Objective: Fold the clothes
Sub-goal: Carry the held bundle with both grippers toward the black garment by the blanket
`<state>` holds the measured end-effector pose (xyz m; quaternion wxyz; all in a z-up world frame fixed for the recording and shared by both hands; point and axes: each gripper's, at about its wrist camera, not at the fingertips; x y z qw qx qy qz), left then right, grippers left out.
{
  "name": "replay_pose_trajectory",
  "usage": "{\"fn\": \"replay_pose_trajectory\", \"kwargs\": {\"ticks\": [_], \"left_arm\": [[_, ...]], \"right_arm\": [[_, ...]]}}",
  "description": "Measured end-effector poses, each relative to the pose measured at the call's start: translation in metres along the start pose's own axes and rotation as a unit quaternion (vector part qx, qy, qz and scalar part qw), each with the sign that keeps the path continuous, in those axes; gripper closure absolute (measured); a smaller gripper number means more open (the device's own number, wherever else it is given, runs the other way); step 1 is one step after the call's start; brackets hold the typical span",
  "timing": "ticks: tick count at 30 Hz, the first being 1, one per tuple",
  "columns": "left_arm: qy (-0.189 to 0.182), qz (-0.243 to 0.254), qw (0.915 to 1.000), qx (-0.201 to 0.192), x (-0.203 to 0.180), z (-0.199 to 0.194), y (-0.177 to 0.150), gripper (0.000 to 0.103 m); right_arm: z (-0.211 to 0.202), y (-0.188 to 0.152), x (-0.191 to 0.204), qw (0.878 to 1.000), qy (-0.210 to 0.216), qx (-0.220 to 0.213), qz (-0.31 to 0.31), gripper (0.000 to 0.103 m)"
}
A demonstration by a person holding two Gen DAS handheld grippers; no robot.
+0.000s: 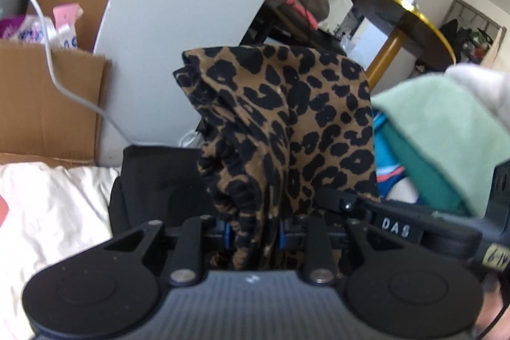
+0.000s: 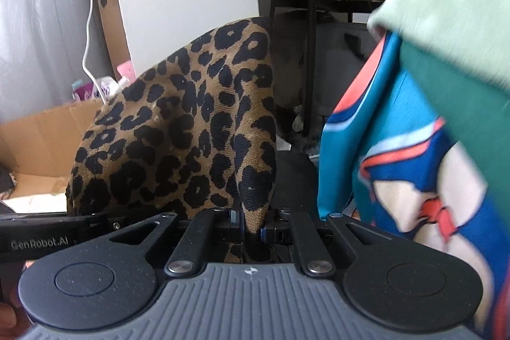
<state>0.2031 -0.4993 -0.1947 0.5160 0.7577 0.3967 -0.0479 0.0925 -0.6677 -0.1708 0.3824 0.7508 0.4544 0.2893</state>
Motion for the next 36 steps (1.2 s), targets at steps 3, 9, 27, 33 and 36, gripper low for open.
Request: {"fn": "replay_pose_trajectory", "kwargs": {"ticks": [3, 9, 27, 33, 36], "left_arm": [[-0.012, -0.005, 0.9998, 0.013, 0.021, 0.020, -0.007, 0.076], [-0.019, 0.010, 0.9992, 0.034, 0.049, 0.055, -0.004, 0.076], [0.005, -0.083, 0.9938, 0.073, 0.115, 0.130, -0.003, 0.076], [0.008, -0.085, 0.9943, 0.063, 0.120, 0.136, 0.002, 0.076], [0.007, -0.089, 0.9947, 0.052, 0.122, 0.136, 0.006, 0.076]], "right_arm": [[0.023, -0.013, -0.002, 1.000, 0.000, 0.007, -0.008, 0.096], [0.062, -0.017, -0.005, 0.999, 0.000, 0.032, -0.009, 0.095], [0.174, -0.013, -0.021, 0.995, 0.001, 0.101, -0.018, 0.095], [0.180, -0.003, -0.020, 0.996, 0.003, 0.090, -0.029, 0.095], [0.186, 0.001, -0.019, 0.995, -0.002, 0.092, -0.035, 0.095]]}}
Point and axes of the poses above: each gripper's, at about its wrist camera, not at the fingertips, and z roughly the way its jaws point, x to its left, y to its top, and after that the axes turned 3 degrees about -x, right-handed
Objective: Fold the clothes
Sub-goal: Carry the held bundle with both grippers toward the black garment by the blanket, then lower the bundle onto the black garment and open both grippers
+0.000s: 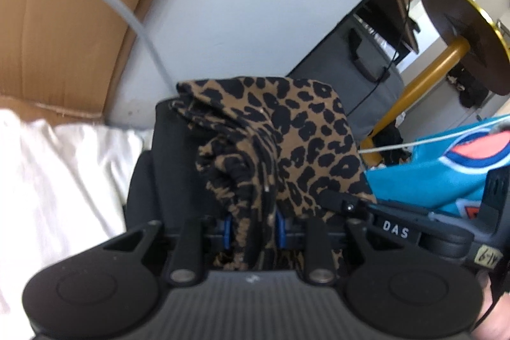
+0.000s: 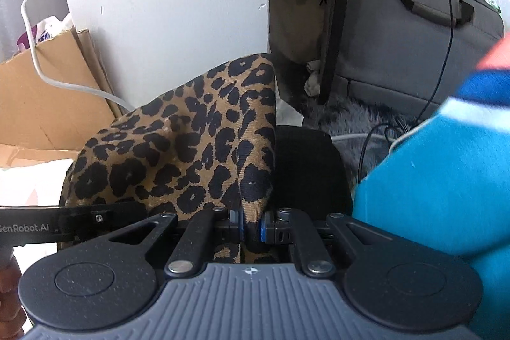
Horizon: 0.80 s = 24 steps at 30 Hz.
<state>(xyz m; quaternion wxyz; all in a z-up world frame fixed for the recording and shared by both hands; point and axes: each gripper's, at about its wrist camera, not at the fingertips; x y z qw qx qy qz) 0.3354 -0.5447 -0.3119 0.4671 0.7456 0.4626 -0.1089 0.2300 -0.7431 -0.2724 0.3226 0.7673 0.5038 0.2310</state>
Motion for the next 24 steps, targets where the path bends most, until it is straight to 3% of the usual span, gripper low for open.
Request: {"fn": "replay_pose_trajectory", "kwargs": {"ticks": [7, 10, 12, 14, 16, 18, 24], "left_arm": [[0.009, -0.017, 0.9998, 0.010, 0.011, 0.019, 0.010, 0.075], [0.009, -0.025, 0.9996, 0.010, 0.015, 0.020, 0.009, 0.073], [0.012, -0.036, 0.9991, 0.016, 0.019, 0.020, 0.007, 0.063], [0.037, -0.037, 0.9983, 0.025, 0.022, 0.016, 0.008, 0.040], [0.059, -0.024, 0.9977, 0.022, 0.024, 0.006, 0.012, 0.034], [0.071, -0.005, 0.9974, 0.010, 0.022, -0.005, 0.016, 0.037], [0.085, 0.073, 0.9931, -0.034, -0.001, -0.029, 0.031, 0.063]], "right_arm": [[0.021, 0.006, 0.000, 1.000, -0.018, 0.013, -0.007, 0.094], [0.022, 0.005, 0.004, 0.999, -0.029, 0.015, -0.034, 0.085], [0.016, 0.003, 0.007, 0.998, -0.047, 0.009, -0.048, 0.065], [0.002, -0.001, 0.007, 0.997, -0.052, -0.005, -0.049, 0.065], [-0.012, -0.004, 0.007, 0.997, -0.051, -0.019, -0.049, 0.065], [-0.029, -0.011, 0.009, 0.997, -0.039, -0.038, -0.052, 0.065], [-0.053, -0.041, 0.008, 0.998, -0.020, -0.048, -0.044, 0.065]]}}
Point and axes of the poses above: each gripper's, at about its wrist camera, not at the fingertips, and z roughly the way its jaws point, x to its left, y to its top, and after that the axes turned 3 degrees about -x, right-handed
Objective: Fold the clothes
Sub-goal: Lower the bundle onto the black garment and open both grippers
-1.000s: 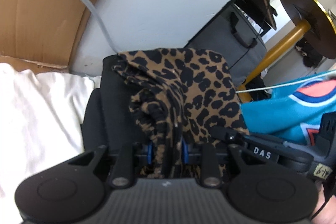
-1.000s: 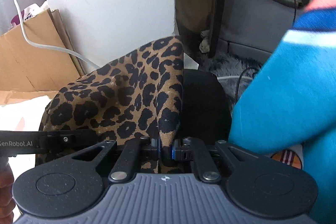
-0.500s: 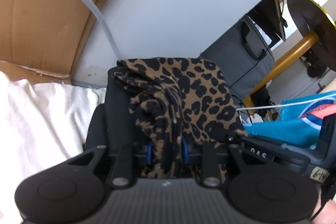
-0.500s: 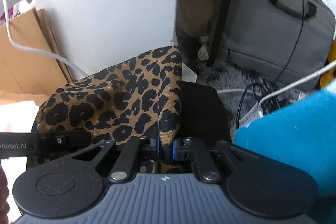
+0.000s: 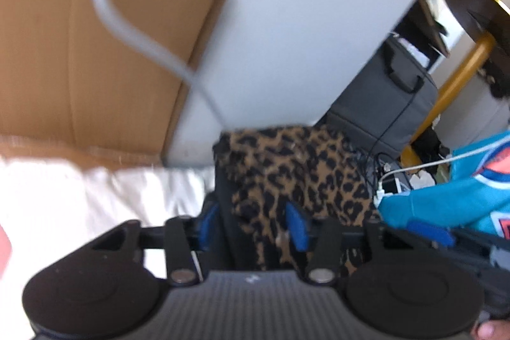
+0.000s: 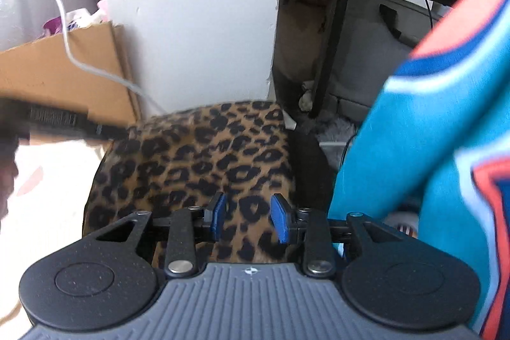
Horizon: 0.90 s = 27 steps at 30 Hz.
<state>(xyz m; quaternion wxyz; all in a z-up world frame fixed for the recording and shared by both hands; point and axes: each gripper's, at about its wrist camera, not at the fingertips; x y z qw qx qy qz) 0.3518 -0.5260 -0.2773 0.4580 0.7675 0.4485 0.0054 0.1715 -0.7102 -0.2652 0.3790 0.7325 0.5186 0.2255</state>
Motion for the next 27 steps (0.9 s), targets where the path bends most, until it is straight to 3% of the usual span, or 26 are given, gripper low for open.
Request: {"fn": "replay_pose_trajectory", "kwargs": {"ticks": [3, 7, 10, 13, 21, 27], "left_arm": [[-0.001, 0.036, 0.9990, -0.025, -0.014, -0.007, 0.008, 0.070], [-0.027, 0.075, 0.9967, -0.013, -0.029, 0.001, 0.012, 0.083], [-0.010, 0.102, 0.9947, -0.001, -0.033, 0.015, 0.005, 0.088], [0.000, 0.094, 0.9956, -0.002, -0.025, 0.022, 0.002, 0.093], [0.026, 0.118, 0.9926, 0.018, -0.017, 0.044, -0.014, 0.094], [0.030, 0.133, 0.9905, 0.018, -0.035, 0.015, -0.010, 0.094]], "right_arm": [[-0.001, -0.015, -0.002, 1.000, -0.006, 0.008, 0.023, 0.065], [-0.002, -0.030, -0.005, 0.998, -0.010, 0.002, 0.064, 0.065], [-0.003, -0.039, -0.006, 0.997, -0.005, -0.002, 0.076, 0.065], [-0.004, -0.048, -0.009, 0.997, -0.005, 0.000, 0.080, 0.065], [-0.010, -0.075, -0.018, 0.994, -0.037, 0.016, 0.101, 0.065], [-0.044, -0.082, -0.022, 0.991, -0.041, 0.003, 0.126, 0.065]]}}
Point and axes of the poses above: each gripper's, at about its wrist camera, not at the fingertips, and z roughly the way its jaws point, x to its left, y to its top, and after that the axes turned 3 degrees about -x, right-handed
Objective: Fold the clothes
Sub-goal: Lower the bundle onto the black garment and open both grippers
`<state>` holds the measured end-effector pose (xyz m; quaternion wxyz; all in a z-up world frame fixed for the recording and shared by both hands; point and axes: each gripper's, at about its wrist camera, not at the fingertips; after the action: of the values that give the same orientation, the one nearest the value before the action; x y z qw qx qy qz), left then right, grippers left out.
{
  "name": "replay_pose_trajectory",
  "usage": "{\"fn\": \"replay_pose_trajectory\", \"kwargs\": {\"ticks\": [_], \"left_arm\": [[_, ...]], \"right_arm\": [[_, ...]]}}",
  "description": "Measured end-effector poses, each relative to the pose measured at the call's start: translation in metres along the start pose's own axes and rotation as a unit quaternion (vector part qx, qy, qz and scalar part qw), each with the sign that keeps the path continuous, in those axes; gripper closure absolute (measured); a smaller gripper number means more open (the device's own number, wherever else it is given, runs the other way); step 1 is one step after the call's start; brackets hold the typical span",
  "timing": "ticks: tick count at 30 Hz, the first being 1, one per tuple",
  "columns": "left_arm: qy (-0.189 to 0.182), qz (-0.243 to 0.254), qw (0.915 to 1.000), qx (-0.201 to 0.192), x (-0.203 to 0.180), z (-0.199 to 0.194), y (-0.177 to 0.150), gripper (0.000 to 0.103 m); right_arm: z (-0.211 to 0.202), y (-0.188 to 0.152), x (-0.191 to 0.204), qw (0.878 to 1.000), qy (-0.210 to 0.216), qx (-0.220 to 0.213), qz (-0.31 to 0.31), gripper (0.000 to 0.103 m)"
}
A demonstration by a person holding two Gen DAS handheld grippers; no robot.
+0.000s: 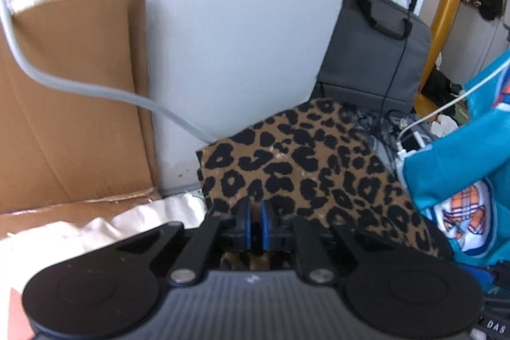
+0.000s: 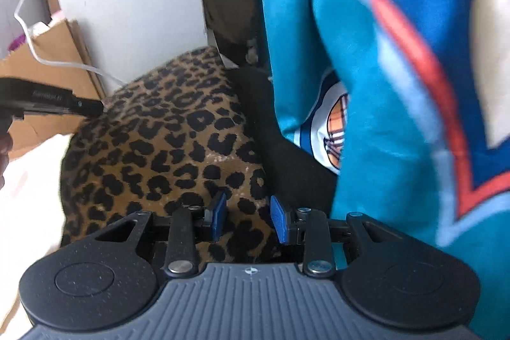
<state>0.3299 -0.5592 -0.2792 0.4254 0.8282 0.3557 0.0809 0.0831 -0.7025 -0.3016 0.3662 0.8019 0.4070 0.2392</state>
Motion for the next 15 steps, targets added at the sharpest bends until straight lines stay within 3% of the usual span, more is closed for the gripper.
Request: {"fn": "replay_pose_trajectory", "kwargs": {"ticks": [6, 11, 15], "left_arm": [[-0.047, 0.037, 0.9982, -0.003, -0.029, -0.041, -0.026, 0.092], [-0.053, 0.056, 0.9970, -0.007, -0.043, -0.050, -0.053, 0.092], [-0.047, 0.049, 0.9976, 0.005, -0.038, -0.035, -0.062, 0.091]], "right_arm": [[-0.013, -0.005, 0.011, 0.999, 0.026, -0.009, -0.028, 0.065], [-0.014, -0.015, 0.021, 0.998, 0.043, -0.008, -0.042, 0.069], [-0.009, -0.023, 0.025, 0.997, 0.047, 0.011, -0.054, 0.069]]}}
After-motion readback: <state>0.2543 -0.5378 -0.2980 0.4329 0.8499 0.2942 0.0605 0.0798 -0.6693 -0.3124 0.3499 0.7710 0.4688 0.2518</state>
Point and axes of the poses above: each gripper's, at about its wrist camera, not at the fingertips, and z roughly the way its jaws point, x to its left, y to its top, and after that the axes turned 3 degrees about -x, right-handed
